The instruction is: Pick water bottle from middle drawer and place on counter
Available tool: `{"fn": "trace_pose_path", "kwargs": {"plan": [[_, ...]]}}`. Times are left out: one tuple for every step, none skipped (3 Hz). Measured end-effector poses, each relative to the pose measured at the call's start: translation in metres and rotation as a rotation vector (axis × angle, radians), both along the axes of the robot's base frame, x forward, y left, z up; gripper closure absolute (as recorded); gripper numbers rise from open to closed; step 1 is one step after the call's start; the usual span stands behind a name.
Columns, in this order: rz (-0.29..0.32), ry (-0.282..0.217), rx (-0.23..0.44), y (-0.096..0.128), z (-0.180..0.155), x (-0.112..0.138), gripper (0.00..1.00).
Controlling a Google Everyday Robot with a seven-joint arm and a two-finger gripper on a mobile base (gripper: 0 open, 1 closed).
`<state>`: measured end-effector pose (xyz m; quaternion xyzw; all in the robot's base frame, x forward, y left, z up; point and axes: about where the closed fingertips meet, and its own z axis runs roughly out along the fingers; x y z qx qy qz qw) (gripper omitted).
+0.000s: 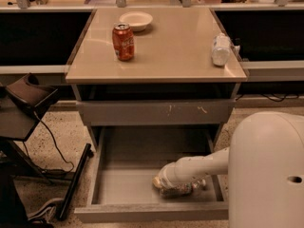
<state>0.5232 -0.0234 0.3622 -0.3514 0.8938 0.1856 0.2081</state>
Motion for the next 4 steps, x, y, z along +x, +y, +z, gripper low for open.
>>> {"fn": "trace_pose_path", "kwargs": {"plan": [[0.0,0.0,0.0,0.0,0.0,0.0,0.39],[0.0,0.0,0.0,0.0,0.0,0.0,0.15],[0.0,0.0,0.0,0.0001,0.0,0.0,0.0],[0.011,-0.009,-0.006,0.0005,-0.0007,-0.0008,0.0]]}}
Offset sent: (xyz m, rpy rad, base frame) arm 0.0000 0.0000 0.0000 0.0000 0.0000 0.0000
